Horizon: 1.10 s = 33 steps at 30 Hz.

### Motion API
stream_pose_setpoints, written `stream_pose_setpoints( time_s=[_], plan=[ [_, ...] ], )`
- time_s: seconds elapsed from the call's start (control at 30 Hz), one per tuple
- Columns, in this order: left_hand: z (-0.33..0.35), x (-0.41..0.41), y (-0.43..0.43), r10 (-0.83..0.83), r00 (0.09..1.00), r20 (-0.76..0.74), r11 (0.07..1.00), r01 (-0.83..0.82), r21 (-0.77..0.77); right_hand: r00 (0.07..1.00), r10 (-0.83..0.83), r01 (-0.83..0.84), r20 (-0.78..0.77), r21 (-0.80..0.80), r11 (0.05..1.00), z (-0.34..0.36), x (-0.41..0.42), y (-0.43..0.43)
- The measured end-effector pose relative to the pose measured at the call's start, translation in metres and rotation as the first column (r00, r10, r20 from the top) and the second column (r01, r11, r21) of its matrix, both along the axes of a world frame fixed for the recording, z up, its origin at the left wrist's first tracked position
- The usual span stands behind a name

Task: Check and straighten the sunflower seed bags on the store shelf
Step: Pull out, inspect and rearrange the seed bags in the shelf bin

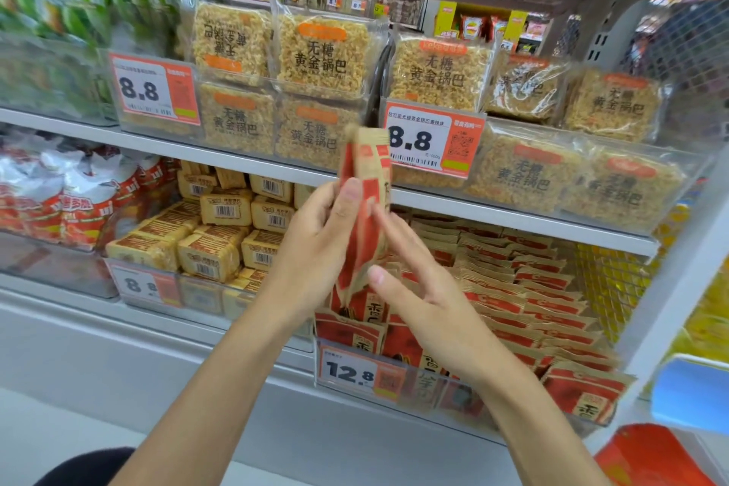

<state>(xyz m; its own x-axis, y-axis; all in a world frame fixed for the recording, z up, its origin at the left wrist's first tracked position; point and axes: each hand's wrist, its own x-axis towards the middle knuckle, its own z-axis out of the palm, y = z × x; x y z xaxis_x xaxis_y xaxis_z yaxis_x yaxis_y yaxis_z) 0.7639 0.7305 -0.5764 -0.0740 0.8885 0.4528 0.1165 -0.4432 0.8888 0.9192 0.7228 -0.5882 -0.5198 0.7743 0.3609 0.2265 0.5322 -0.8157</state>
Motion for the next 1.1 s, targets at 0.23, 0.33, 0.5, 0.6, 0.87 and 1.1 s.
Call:
stream_pose_setpoints(
  time_s=[0.23,0.33,0.5,0.6,0.87,1.1],
  plan=[
    [0.000,-0.001,0.001,-0.008,0.952,0.307,0.992,0.046,-0.116,0.970,-0.183,0.163,-0.161,-0.128,0.978,-0.001,0.002,0.003],
    [-0.005,0.003,0.002,-0.012,0.959,0.283,0.991,0.050,-0.127,0.978,-0.169,0.143,-0.125,-0.197,0.970,-0.005,0.001,0.003],
    [-0.011,0.004,0.008,0.008,0.972,0.233,0.990,0.025,-0.135,0.958,-0.199,0.158,-0.204,-0.199,0.967,-0.010,-0.004,0.007],
    [-0.012,0.004,0.008,-0.008,0.984,0.176,0.995,0.025,-0.094,0.943,-0.217,0.170,-0.251,-0.197,0.966,-0.012,-0.006,0.008],
    [-0.021,0.016,0.010,0.061,0.990,0.127,0.998,-0.057,-0.035,0.932,-0.252,0.192,-0.259,-0.236,0.953,-0.014,-0.013,0.003],
    [-0.019,0.009,0.010,0.011,0.984,0.177,0.998,0.001,-0.066,0.945,-0.267,0.226,-0.190,-0.212,0.951,-0.014,-0.012,0.004]
  ],
)
